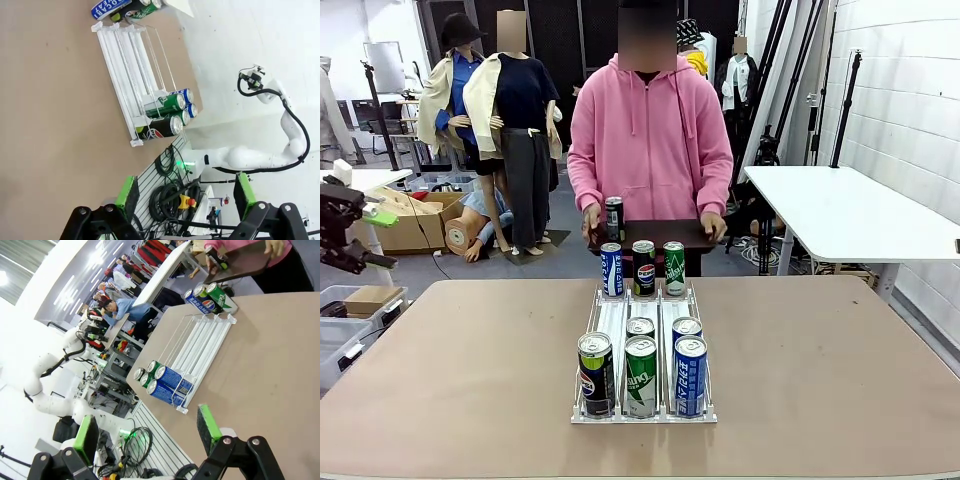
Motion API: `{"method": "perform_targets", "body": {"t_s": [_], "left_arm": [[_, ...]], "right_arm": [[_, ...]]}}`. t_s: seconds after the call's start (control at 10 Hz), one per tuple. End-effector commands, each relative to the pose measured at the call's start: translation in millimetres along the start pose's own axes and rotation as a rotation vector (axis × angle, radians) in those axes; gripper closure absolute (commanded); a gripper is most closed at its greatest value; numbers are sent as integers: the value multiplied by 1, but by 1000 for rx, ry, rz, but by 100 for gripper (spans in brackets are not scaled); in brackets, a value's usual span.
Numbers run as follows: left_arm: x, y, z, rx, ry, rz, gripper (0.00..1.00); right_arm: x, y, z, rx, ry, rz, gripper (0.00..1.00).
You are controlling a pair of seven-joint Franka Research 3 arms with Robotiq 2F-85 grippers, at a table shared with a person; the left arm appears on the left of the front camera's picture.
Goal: Retrieve and hand over the desired beverage to the person.
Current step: Pick up another can of the same type that the person held from the Automatic Can Dispenser.
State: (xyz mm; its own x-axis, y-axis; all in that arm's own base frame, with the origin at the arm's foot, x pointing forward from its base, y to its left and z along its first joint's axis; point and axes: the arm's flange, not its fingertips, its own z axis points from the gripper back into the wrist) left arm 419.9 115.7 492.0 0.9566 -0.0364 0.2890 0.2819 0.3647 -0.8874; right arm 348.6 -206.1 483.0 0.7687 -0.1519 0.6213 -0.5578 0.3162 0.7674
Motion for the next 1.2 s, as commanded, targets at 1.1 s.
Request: {"method": "perform_targets", "body": {"t_s": [1.1], "left_arm": [[10, 16, 21, -99, 36, 12, 0]], "right_arm": [[-1, 1, -2, 17, -15, 11, 0]]}}
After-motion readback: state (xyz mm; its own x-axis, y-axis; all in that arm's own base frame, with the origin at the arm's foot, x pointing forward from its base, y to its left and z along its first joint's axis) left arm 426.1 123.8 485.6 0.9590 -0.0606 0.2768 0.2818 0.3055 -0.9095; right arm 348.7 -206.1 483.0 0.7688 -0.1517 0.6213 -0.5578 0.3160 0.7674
